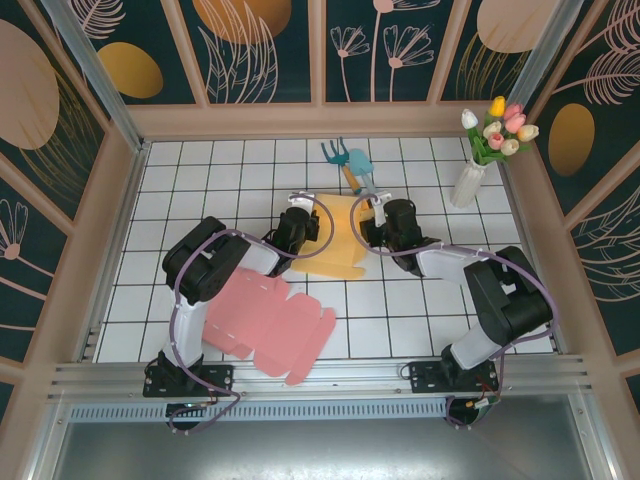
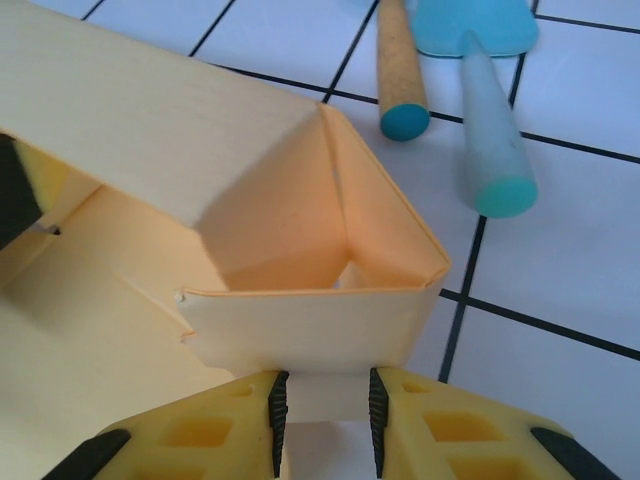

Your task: Fold the paper box

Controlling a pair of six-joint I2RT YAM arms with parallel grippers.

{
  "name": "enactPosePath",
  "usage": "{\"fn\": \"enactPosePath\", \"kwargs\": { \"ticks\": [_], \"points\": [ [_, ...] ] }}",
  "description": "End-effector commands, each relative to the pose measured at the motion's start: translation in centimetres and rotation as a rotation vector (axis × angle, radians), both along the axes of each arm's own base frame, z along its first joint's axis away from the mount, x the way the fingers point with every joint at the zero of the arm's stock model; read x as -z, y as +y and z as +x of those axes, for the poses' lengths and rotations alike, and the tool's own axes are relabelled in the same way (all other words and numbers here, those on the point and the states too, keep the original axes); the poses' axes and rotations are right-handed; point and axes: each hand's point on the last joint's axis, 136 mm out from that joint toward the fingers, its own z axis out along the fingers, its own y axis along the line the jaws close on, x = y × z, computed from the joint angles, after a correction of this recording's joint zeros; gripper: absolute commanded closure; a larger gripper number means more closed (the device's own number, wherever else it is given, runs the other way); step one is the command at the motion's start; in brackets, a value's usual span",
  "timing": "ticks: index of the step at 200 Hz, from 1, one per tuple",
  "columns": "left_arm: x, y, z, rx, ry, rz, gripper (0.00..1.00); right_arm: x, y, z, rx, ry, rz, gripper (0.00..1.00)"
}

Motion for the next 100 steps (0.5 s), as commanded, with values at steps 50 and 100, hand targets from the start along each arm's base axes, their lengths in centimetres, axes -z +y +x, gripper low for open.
{"fn": "enactPosePath", "kwargs": {
  "ticks": [50,100],
  "points": [
    [1.4,-0.9,-1.1,0.063,0.039,0.023,1.00,-2.0,4.0,-0.3,-0.120,-0.093,0.085,0.69],
    [1.3,-0.8,-1.2,0.063,0.034,0.018,1.00,-0.2,3.5,0.7,-0.015,-0.073,0.088,0.69]
  ]
}}
